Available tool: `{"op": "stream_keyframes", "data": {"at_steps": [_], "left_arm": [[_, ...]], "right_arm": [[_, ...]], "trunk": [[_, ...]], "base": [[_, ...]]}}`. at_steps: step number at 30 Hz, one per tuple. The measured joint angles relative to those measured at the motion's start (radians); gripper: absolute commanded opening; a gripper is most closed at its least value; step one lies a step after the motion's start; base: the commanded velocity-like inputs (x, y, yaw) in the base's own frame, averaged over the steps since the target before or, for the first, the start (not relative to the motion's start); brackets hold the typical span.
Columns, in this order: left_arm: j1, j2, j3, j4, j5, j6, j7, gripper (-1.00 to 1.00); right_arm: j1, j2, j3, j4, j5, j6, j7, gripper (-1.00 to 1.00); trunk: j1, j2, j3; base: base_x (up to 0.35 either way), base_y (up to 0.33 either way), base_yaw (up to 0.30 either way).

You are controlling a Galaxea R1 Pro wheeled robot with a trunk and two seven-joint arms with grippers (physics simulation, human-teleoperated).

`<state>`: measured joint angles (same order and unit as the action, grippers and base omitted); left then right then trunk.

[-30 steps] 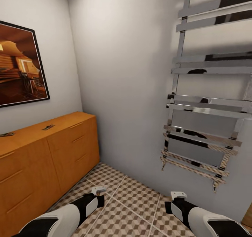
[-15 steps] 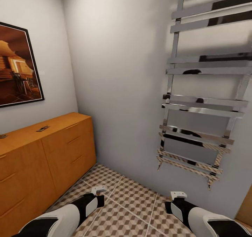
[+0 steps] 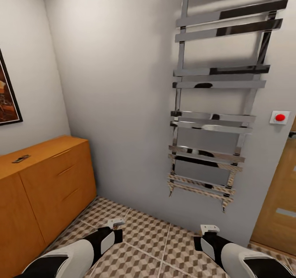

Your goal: Take the four mousetraps from the cabinet in the bathroom and place them on the bathroom floor. Make sure all four end up on the same floor surface, and ensure that at least two of them are either under or directly next to the same bathroom sink.

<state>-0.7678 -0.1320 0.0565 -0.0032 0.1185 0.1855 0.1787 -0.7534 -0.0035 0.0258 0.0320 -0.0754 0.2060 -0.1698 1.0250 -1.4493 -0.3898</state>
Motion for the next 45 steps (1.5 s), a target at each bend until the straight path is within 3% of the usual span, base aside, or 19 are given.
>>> {"op": "stream_keyframes", "data": {"at_steps": [10,45], "left_arm": [[0.000,-0.004,0.000,0.000,-0.001,-0.001,-0.001,-1.00],[0.000,-0.009,0.000,0.001,0.000,-0.012,-0.001,-1.00]], "right_arm": [[0.027,-0.001,0.000,0.000,-0.001,0.000,-0.001,-1.00],[0.029,-0.001,0.000,0.000,-0.001,0.001,0.002,-1.00]], "trunk": [[0.000,0.000,0.001],[0.000,0.000,0.001]], "base": [[0.000,0.000,-0.298],[0.000,0.000,-0.299]]}}
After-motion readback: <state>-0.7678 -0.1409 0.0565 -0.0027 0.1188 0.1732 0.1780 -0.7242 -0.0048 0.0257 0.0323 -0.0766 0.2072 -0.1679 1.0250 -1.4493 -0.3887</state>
